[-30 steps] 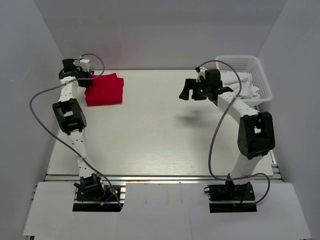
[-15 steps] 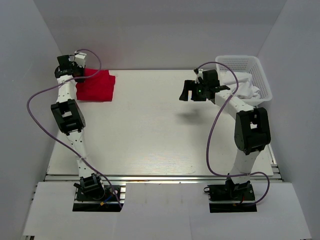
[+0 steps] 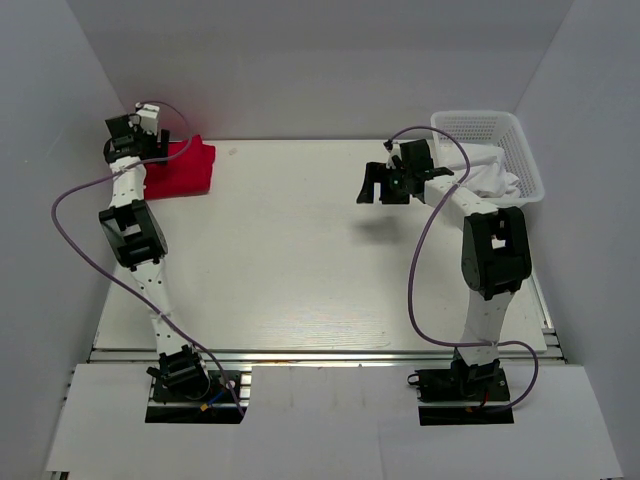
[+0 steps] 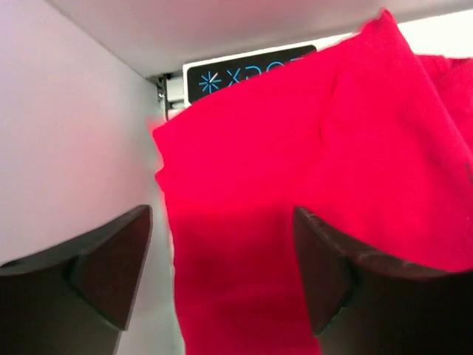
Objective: Fold and stack the t-shirts
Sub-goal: Put the neatly folded tshirt into the corner of the board with the left arm
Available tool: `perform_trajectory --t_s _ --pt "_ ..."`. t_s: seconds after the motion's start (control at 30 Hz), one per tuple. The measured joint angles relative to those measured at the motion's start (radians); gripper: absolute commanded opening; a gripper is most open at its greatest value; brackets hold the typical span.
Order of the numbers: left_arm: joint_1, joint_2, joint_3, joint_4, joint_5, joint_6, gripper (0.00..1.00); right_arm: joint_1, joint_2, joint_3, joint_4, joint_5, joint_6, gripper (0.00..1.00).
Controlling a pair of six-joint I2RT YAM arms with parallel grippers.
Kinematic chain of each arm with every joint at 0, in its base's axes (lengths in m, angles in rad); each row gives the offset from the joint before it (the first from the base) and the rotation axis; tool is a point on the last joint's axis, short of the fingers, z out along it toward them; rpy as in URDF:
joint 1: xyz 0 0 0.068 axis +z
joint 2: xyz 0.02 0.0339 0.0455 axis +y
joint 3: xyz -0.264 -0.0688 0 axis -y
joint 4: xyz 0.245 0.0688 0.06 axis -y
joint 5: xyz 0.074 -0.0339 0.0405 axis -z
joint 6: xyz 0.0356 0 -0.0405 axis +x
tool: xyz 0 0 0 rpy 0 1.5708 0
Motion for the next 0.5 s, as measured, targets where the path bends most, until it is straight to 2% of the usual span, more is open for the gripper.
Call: perform_trajectory --t_s 0.13,0.33,0.5 --pt "-0.009 0.000 -0.002 0.031 0.002 -0.004 0.99 0.000 0.000 0.000 -0.003 -0.003 -0.001 0.90" --pt "-0.031 -0.014 -0.009 0.038 0.058 -0.059 0.99 0.000 -0.007 -0.013 0.013 -0.023 -0.001 0.90" --pt "-0.055 -0.086 -0.054 0.004 0.101 -0.134 0.99 0.000 -0.051 -0.070 0.045 -0.029 0.001 0.90"
